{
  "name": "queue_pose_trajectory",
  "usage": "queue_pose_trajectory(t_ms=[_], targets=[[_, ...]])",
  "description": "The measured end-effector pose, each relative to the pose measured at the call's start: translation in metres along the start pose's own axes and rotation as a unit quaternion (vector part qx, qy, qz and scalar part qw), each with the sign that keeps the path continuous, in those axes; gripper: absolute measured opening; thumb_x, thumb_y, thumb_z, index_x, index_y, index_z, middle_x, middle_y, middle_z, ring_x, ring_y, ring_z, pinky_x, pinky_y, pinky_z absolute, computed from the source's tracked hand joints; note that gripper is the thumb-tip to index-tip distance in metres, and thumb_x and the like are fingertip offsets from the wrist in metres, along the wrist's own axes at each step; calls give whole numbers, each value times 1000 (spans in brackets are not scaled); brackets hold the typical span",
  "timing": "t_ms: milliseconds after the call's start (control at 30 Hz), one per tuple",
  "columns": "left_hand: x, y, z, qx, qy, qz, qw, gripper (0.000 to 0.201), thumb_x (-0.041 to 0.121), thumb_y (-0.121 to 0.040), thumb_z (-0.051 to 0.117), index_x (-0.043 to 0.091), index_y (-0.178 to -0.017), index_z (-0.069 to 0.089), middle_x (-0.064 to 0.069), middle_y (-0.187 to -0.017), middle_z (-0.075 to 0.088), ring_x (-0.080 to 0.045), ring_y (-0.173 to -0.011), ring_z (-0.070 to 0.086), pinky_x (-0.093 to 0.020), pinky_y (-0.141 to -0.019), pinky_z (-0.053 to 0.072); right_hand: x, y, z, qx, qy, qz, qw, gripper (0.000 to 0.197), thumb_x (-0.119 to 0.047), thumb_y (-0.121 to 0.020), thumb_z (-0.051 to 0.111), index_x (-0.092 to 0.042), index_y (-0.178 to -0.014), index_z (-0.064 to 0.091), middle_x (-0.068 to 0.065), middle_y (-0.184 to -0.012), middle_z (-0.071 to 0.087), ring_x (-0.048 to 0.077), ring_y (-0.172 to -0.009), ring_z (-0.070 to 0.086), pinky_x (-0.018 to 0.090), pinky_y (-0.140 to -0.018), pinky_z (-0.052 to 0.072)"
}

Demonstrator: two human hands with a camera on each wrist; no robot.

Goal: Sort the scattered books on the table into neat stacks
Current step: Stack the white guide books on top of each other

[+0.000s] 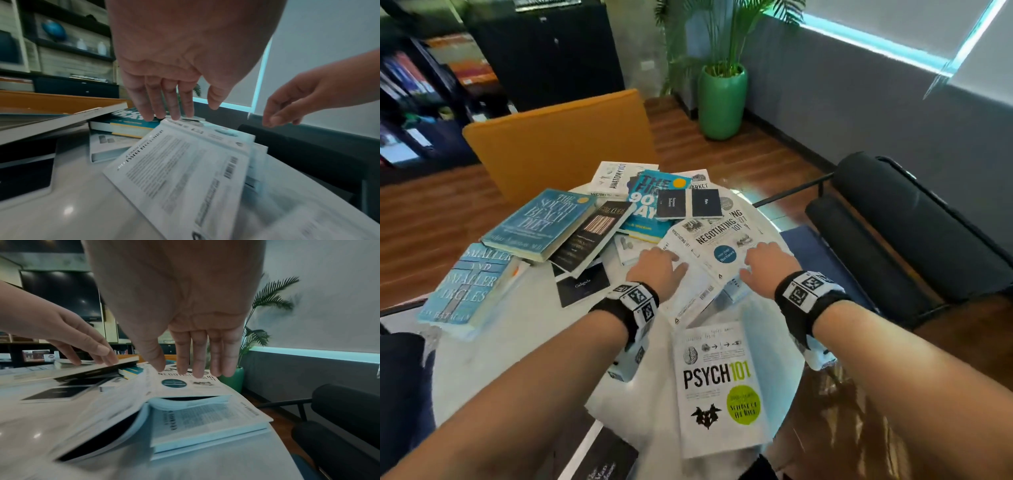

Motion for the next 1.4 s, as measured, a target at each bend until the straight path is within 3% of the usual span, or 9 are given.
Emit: queue_pose_trajectory(t_ms=[133, 300, 433, 633, 800, 933, 1133, 1267, 1400], targets=[[-9, -50, 2, -21, -25, -41, 999, 63, 53, -97, 38, 12, -143, 41, -15, -146, 38, -31, -137, 31, -45, -111, 30, 28, -54, -2, -31, 0, 11, 999, 48, -40, -94, 44, -11, -133, 49, 11, -129, 49, 29, -123, 45, 41, -97, 43], [-14, -82, 20, -42, 101, -124, 986, 79, 55, -94, 43, 6, -151, 20, -16, -156, 15, -31, -140, 32, -42, -112, 30, 47, -103, 8, -75, -28, 23, 997, 55, -49, -92, 48, -6, -127, 51, 16, -128, 51, 32, -118, 50, 40, -99, 44], [-8, -98, 28, -28, 162, -154, 974, 82, 63, -91, 42, 9, -150, 24, -15, -155, 16, -33, -137, 37, -48, -111, 34, 47, -120, 29, -110, -89, 41, 989, 66, -59, -90, 44, -8, -133, 47, 16, -136, 38, 33, -124, 43, 43, -105, 39], [-3, -109, 31, -16, 163, -187, 968, 84, 65, -85, 52, 10, -145, 32, -13, -152, 18, -33, -133, 42, -48, -107, 41, 47, -119, 36, -79, -133, 75, 985, 61, -55, -91, 46, -13, -135, 38, 11, -140, 29, 32, -130, 31, 46, -102, 39], [-3, -109, 20, 9, 193, -185, 964, 61, 56, -84, 62, 14, -123, 41, -7, -125, 47, -23, -103, 57, -43, -88, 52, 43, -114, 42, -96, -158, 77, 980, 66, -54, -91, 45, -11, -140, 34, 11, -142, 28, 32, -132, 28, 45, -104, 38], [-6, -97, 6, 15, 200, -175, 964, 47, 50, -91, 56, 17, -118, 38, -4, -106, 56, -21, -86, 58, -34, -73, 47, 34, -102, 44, -105, -183, 75, 975, 66, -56, -92, 41, -14, -142, 33, 12, -142, 30, 33, -131, 30, 44, -103, 36], [-9, -74, -18, 59, 246, -152, 955, 26, 37, -98, 43, 14, -107, 34, -14, -117, 50, -32, -96, 58, -41, -84, 45, 9, -79, 58, -141, -283, 76, 946, 63, -63, -90, 41, -16, -133, 39, 12, -134, 40, 33, -121, 44, 42, -99, 40], [-10, -53, -36, 86, 276, -130, 948, 17, 31, -100, 37, 15, -105, 31, -11, -99, 50, -30, -82, 55, -40, -77, 43, -19, -60, 70, -205, -412, 81, 884, 77, -78, -79, 43, -17, -125, 45, 8, -131, 49, 27, -113, 53, 36, -76, 50], [-7, -31, -71, 133, 312, -62, 939, 11, 20, -103, 33, 11, -99, 30, 0, -77, 34, -15, -62, 36, -28, -56, 38, -50, -49, 70, -223, -458, 30, 860, 102, -91, -67, 37, -18, -138, 46, 2, -140, 52, 28, -124, 52, 45, -105, 40]])
Point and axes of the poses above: each hand's wrist, its own y-axis away from the middle knuckle, its own z-axis out of the palm, x = y × z, the point moved 7 cm from there along -y, towards the middle knuckle
